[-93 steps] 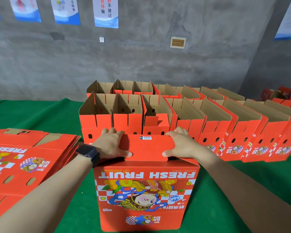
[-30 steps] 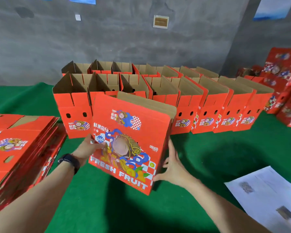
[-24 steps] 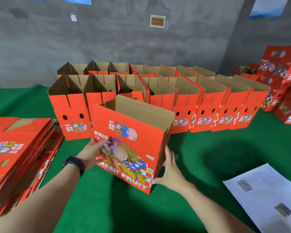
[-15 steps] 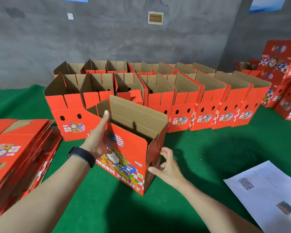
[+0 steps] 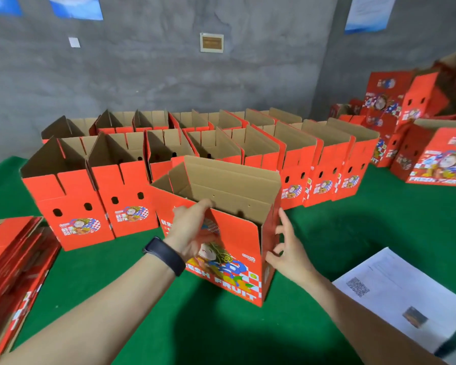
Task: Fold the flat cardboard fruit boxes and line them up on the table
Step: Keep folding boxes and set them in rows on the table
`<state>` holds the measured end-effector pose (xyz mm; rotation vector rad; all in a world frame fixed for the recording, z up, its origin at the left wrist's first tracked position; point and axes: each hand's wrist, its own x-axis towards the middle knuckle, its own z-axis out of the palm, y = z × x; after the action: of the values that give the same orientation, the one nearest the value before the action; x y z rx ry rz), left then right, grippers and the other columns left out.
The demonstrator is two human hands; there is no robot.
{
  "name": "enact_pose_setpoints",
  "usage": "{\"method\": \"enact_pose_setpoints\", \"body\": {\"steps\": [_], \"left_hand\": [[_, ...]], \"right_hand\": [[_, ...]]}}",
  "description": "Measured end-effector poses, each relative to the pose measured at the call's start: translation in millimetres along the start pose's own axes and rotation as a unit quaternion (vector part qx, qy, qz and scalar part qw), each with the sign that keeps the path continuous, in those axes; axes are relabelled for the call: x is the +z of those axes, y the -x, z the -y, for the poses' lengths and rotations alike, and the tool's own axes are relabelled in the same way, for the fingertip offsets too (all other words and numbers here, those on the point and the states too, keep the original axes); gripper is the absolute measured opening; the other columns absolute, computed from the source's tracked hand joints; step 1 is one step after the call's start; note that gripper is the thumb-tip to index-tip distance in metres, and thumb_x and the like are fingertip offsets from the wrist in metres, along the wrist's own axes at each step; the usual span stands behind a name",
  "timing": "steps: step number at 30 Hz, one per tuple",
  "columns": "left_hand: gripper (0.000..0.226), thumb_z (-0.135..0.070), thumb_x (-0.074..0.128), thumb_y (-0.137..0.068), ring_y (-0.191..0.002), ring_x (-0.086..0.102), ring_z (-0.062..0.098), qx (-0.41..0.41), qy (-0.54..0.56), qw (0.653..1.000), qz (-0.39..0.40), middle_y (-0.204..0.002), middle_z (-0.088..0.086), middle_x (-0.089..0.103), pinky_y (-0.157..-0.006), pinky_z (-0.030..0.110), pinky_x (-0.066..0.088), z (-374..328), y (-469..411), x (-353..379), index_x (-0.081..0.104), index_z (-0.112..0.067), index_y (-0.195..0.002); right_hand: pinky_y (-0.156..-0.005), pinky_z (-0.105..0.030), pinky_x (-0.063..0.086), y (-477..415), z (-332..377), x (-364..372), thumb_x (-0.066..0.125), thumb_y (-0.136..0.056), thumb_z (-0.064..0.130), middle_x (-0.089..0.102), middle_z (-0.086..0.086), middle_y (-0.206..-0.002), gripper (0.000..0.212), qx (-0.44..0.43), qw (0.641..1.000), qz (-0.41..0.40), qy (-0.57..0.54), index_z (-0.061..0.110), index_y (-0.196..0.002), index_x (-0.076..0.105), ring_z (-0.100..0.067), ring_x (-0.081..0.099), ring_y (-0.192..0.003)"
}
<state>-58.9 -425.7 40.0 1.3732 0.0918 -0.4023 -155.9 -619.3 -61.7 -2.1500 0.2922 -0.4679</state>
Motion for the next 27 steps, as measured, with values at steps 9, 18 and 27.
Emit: {"method": "enact_pose_setpoints", "body": {"steps": [9, 18, 27], "left_hand": [[0.083, -0.031, 0.060, -0.091, -0.127, 0.043, 0.040, 0.222, -0.141, 0.963, 0.057, -0.152, 0.013, 0.005, -0.103, 0.048, 0.043, 21.8, 8.7, 153.6, 0.006, -0.016, -0.152], [0.042, -0.002, 0.058, -0.087, -0.125, 0.039, 0.002, 0.469, -0.432, 0.721, 0.271, -0.157, 0.001, 0.015, -0.103, 0.014, 0.029, 32.0, 0.1, 274.8, 0.054, -0.012, -0.128], [0.059, -0.003, 0.050, -0.091, -0.134, 0.037, 0.021, 0.383, -0.570, 0.618, 0.383, -0.153, 0.003, 0.023, -0.101, 0.023, 0.036, 43.2, -38.4, 372.9, 0.033, -0.019, -0.146]], "right_hand": [[-0.092, -0.046, 0.049, -3.7, -50.7, -138.2, 0.060, -0.076, -0.005, 0.036, -0.006, -0.152, 0.102, 0.002, 0.988, -0.135, 0.075, 0.026, -0.152, -0.001, -0.035, 0.056, -0.117], [-0.094, -0.040, 0.046, 10.8, -131.2, -220.2, 0.052, -0.081, -0.002, 0.035, -0.009, -0.153, 0.091, 0.111, 0.940, -0.315, 0.074, 0.024, -0.154, 0.005, -0.037, 0.051, -0.124], [-0.088, -0.043, 0.041, -33.4, -179.1, -256.3, 0.059, -0.077, 0.004, 0.032, -0.015, -0.152, 0.099, 0.217, 0.906, -0.352, 0.091, 0.031, -0.153, 0.002, -0.046, 0.052, -0.116]]}}
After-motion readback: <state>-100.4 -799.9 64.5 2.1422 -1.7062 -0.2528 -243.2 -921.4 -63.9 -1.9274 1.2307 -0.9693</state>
